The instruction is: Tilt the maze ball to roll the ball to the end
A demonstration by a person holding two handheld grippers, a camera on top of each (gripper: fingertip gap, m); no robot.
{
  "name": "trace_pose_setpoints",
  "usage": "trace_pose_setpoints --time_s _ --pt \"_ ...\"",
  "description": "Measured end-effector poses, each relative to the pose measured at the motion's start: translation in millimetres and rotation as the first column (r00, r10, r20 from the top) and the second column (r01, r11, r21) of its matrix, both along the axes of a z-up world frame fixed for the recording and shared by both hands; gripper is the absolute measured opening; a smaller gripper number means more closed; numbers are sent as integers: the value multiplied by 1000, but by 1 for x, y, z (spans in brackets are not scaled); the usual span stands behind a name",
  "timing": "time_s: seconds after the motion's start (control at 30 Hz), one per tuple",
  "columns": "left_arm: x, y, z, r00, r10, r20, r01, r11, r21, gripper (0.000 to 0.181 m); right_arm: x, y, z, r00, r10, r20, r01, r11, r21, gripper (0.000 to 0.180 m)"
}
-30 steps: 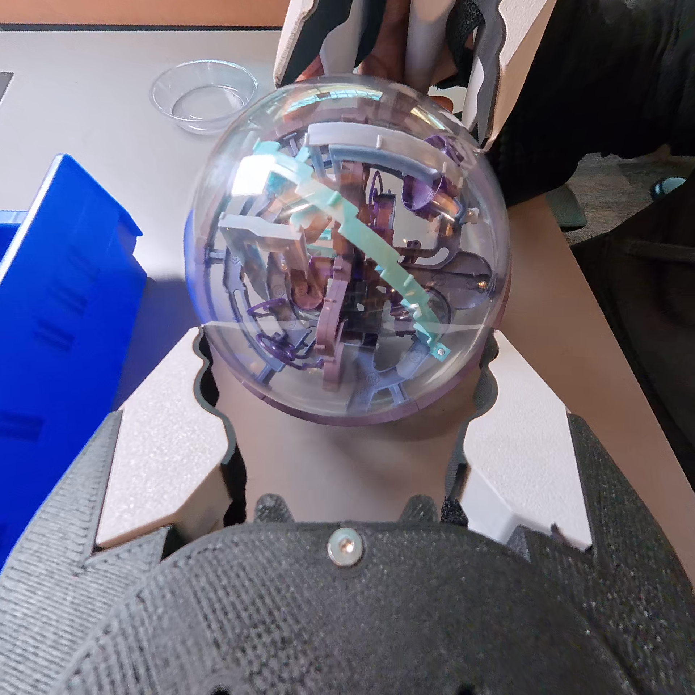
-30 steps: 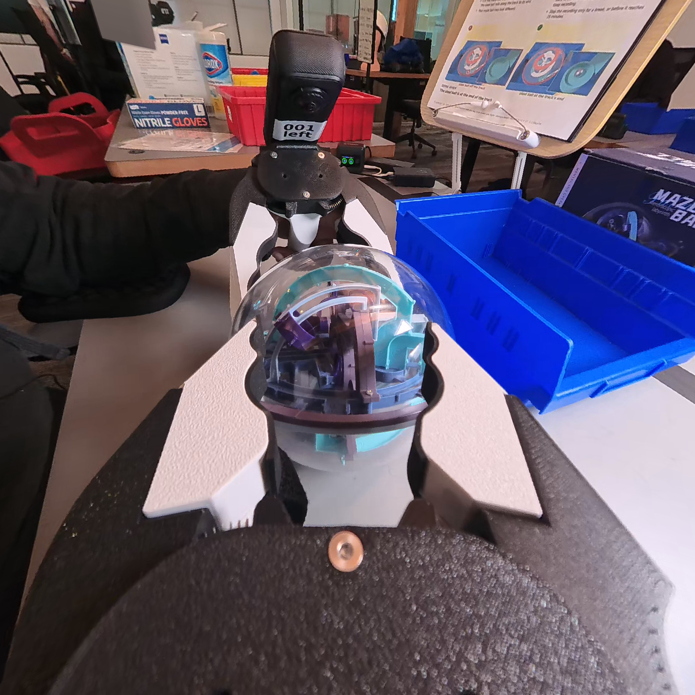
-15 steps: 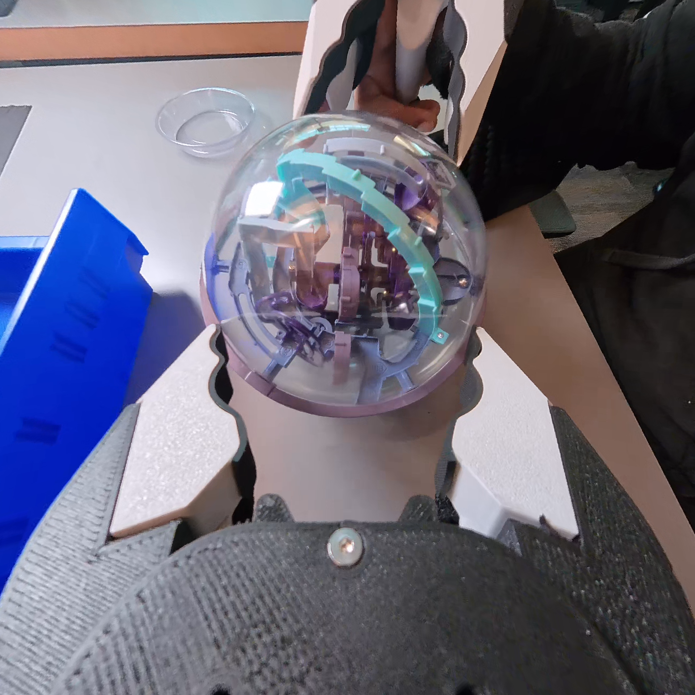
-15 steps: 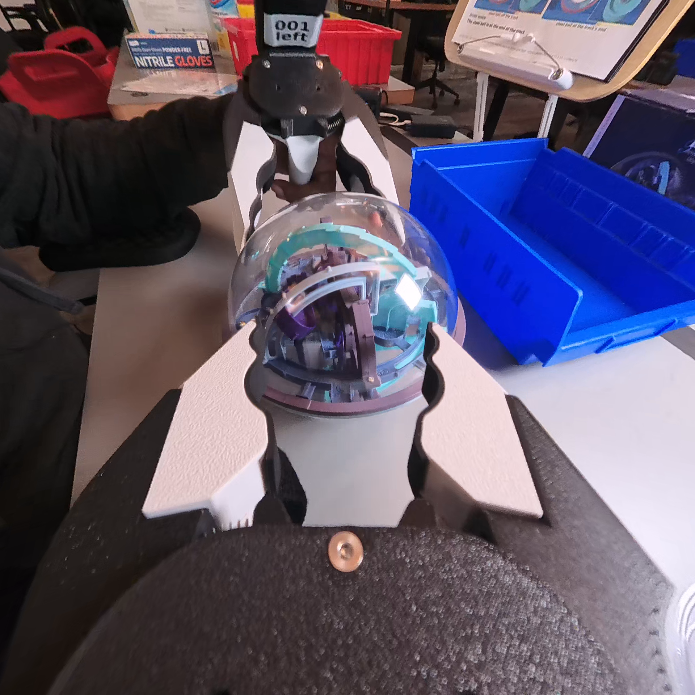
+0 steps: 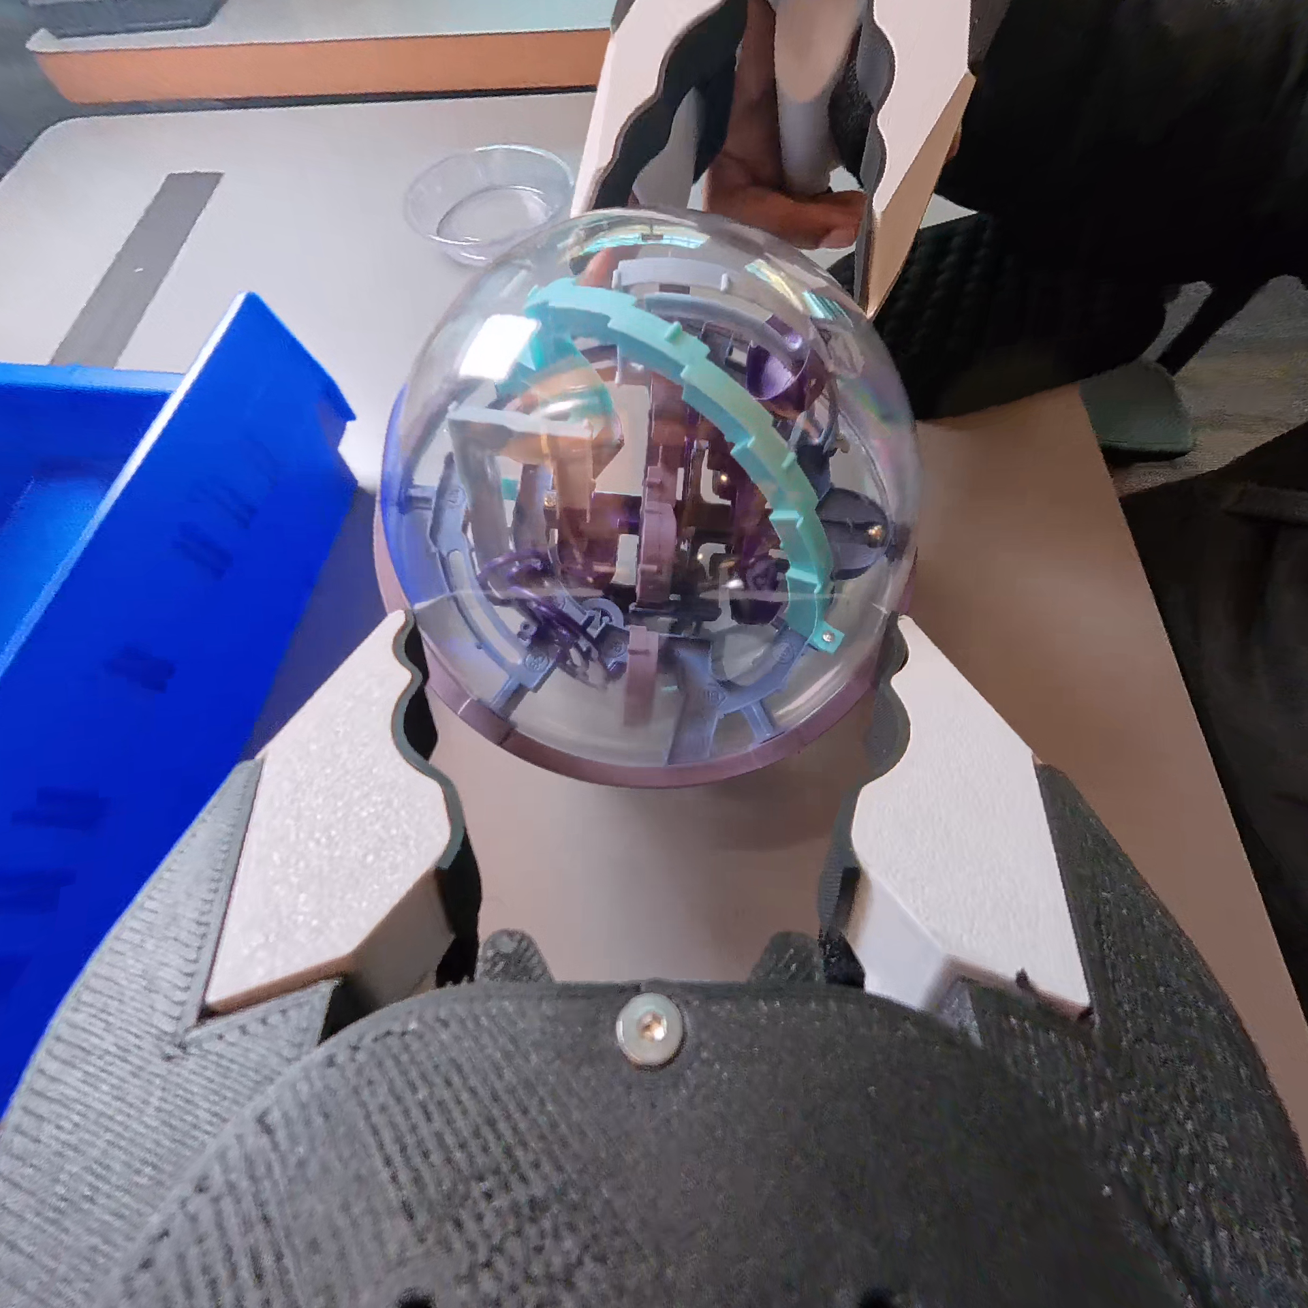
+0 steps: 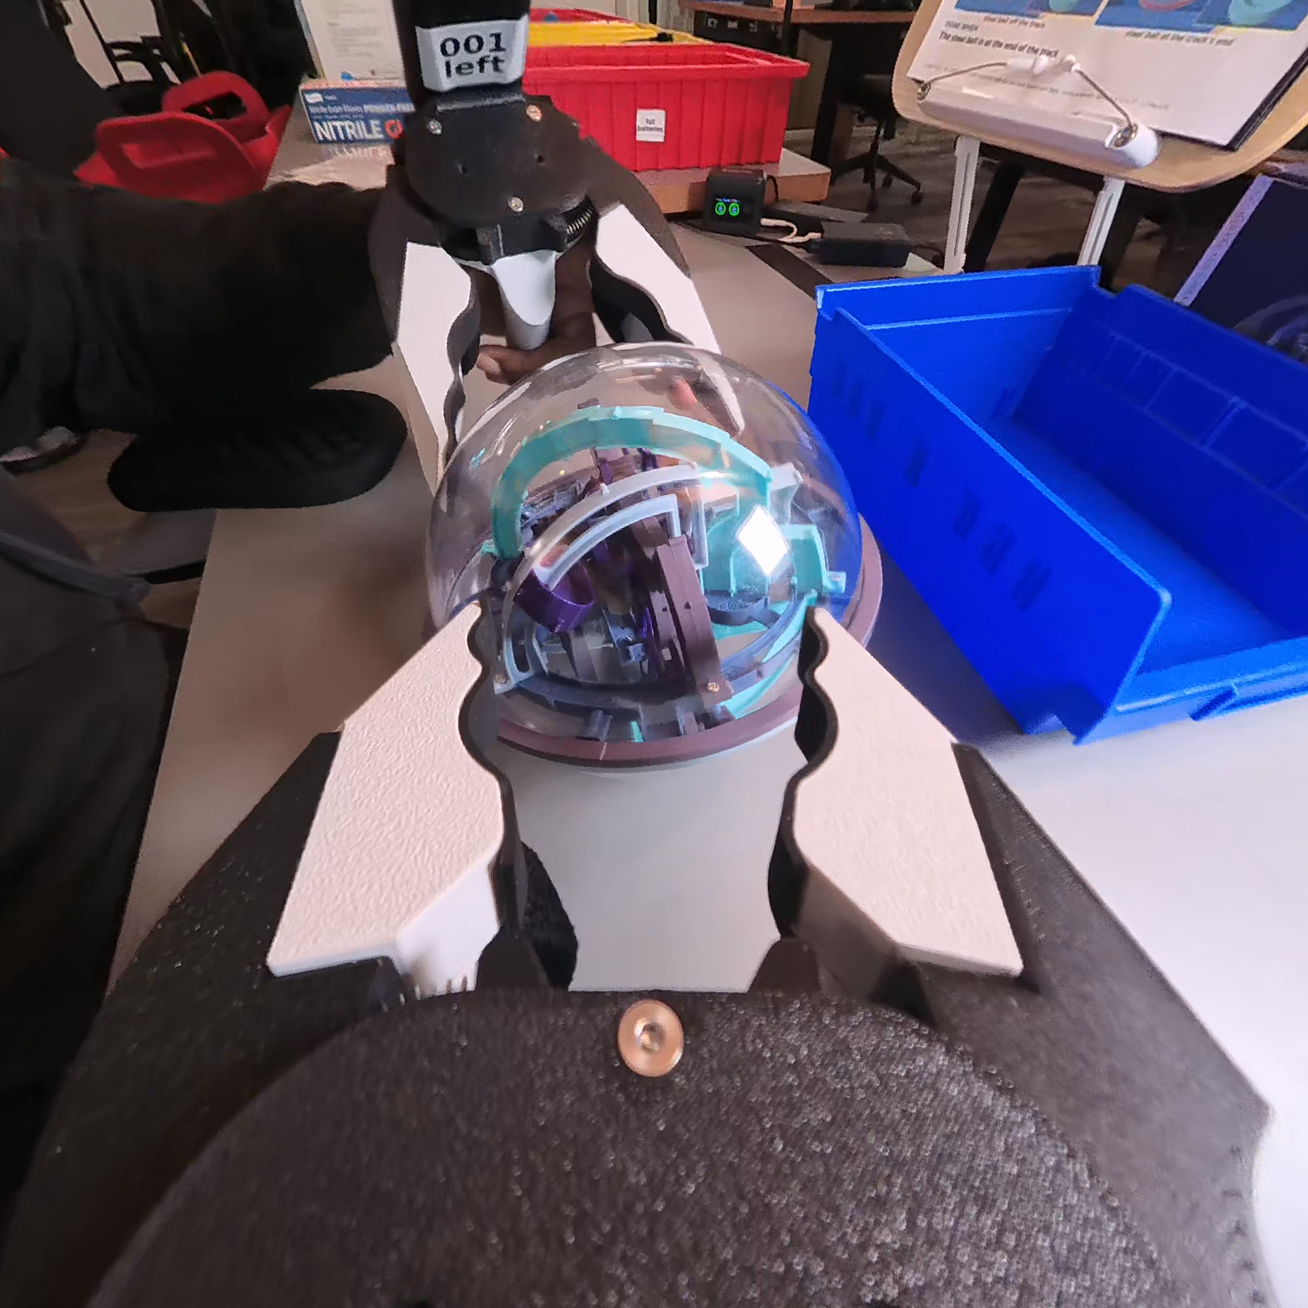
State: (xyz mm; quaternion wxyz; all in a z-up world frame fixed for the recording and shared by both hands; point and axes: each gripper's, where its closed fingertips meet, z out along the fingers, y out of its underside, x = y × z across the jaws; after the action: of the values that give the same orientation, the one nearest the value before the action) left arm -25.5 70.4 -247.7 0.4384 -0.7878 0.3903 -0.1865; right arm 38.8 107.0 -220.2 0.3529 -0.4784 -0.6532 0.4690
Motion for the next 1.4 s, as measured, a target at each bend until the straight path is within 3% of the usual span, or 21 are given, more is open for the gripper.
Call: trace_pose_setpoints --time_s 0.43,0.57,0.77,0.9,1.03,1.17,1.4 --pt "-13 1 16 982 91 163 -102 993 66 114 4 17 -18 998 -57 34 58 998 -16 73" --pt "-20 2 17 979 107 173 -120 991 65 106 13 12 -28 998 -45 37 37 982 187 73" --pt "-22 5 16 970 114 214 -129 990 57 104 10 18 -43 992 -122 -28 120 857 500 61" --pt "-24 0 16 972 98 215 -115 991 70 105 9 22 -39 989 -120 -90 150 810 567 48" --pt "-31 -15 20 986 45 163 -67 989 132 99 10 23 -36 986 -112 -121 163 776 609 38" --pt "-41 -24 -3 999 43 9 -44 982 182 85 9 22 -40 987 -98 -126 157 735 660 29" --pt "-48 -6 -17 972 149 -182 -67 919 389 56 6 22 -39 983 -98 -158 182 684 706 18"
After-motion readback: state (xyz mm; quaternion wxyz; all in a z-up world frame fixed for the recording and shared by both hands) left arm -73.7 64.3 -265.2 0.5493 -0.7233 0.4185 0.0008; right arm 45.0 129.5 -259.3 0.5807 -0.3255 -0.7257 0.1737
